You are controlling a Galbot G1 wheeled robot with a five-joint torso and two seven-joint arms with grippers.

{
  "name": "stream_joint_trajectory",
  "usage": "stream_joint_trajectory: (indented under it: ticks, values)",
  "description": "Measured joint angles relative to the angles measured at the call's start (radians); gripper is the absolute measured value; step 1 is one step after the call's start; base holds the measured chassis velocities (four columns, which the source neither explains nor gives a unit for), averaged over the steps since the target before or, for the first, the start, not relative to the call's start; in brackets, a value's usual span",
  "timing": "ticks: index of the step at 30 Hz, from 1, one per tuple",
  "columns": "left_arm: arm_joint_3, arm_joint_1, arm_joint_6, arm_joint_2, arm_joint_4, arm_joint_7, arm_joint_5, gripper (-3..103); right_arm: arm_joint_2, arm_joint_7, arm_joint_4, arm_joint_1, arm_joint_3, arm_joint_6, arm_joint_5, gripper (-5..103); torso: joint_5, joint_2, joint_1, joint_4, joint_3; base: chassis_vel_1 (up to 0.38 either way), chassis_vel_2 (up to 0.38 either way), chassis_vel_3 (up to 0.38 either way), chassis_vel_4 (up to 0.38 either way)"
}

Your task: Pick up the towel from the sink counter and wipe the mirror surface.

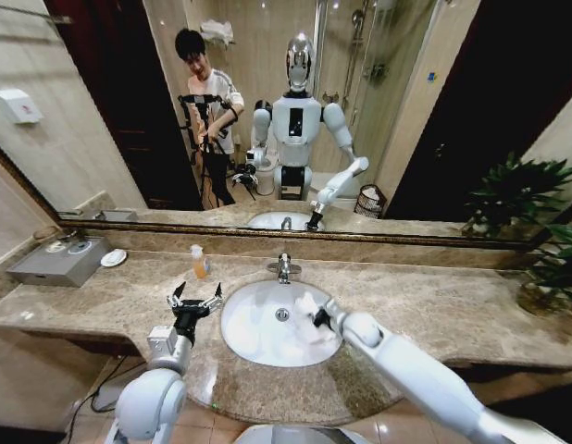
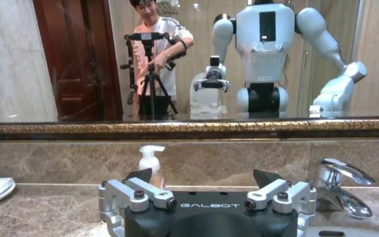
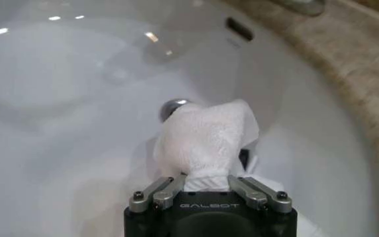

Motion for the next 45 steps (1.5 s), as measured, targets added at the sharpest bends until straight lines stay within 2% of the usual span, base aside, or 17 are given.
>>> stream_joint_trajectory:
  ticks: [5,11,17,23,25,28,29,32,38,42,43,45]
  values:
    - [0.0,0.0,0.0,0.0,0.0,0.0,0.0,100,0.031,-0.008,-0.055,0.03,0.038,0.005,-0.005,12,0.0002,0.0,0.0,0.0009,0.0,0.0,0.0,0.0,0.0]
    - [0.0,0.0,0.0,0.0,0.0,0.0,0.0,100,0.025,-0.017,-0.09,0.06,0.065,0.0,-0.005,12,0.0,0.0,0.0,0.001,0.0,0.0,0.0,0.0,0.0]
    - [0.0,0.0,0.0,0.0,0.0,0.0,0.0,100,-0.01,-0.034,-0.028,-0.013,0.066,-0.002,-0.024,12,-0.0001,0.0,0.0,0.0003,0.0,0.0,0.0,0.0,0.0]
    - [0.0,0.0,0.0,0.0,0.0,0.0,0.0,100,-0.027,-0.017,0.045,-0.053,0.062,-0.007,-0.016,12,0.0,0.0,0.0,0.0002,0.0,0.0,0.0,0.0,0.0]
    - [0.0,0.0,0.0,0.0,0.0,0.0,0.0,100,-0.034,0.012,0.07,-0.056,0.062,-0.006,0.001,12,-0.0003,0.0,0.0,0.0003,0.0,0.0,0.0,0.0,0.0]
    - [0.0,0.0,0.0,0.0,0.0,0.0,0.0,100,-0.042,0.1,0.142,-0.068,0.077,-0.003,0.071,12,-0.0001,0.0,0.0,0.0006,0.0,0.0,0.0,0.0,0.0]
    - [0.0,0.0,0.0,0.0,0.0,0.0,0.0,100,-0.042,0.1,0.142,-0.068,0.077,-0.003,0.071,12,-0.0001,0.0,0.0,0.0006,0.0,0.0,0.0,0.0,0.0]
    - [0.0,0.0,0.0,0.0,0.0,0.0,0.0,100,-0.062,0.167,0.249,-0.105,0.119,-0.004,0.137,12,-0.0003,0.0,0.0,0.0006,0.0,0.0,0.0,0.0,0.0]
    - [0.0,0.0,0.0,0.0,0.0,0.0,0.0,100,-0.071,0.246,0.379,-0.184,0.212,0.003,0.205,12,-0.0001,0.0,0.0,0.0004,0.0,0.0,0.0,0.0,0.0]
    - [0.0,0.0,0.0,0.0,0.0,0.0,0.0,100,-0.071,0.419,0.497,-0.226,0.312,0.002,0.303,12,0.0001,0.0,0.0,0.0006,0.0,0.0,0.0,0.0,0.0]
    - [0.0,0.0,0.0,0.0,0.0,0.0,0.0,100,-0.071,0.419,0.497,-0.226,0.312,0.002,0.303,12,0.0001,0.0,0.0,0.0006,0.0,0.0,0.0,0.0,0.0]
    - [0.0,0.0,0.0,0.0,0.0,0.0,0.0,100,-0.109,0.534,0.549,-0.218,0.355,-0.013,0.384,12,-0.0001,0.0,0.0,0.0005,0.0,0.0,0.0,0.0,0.0]
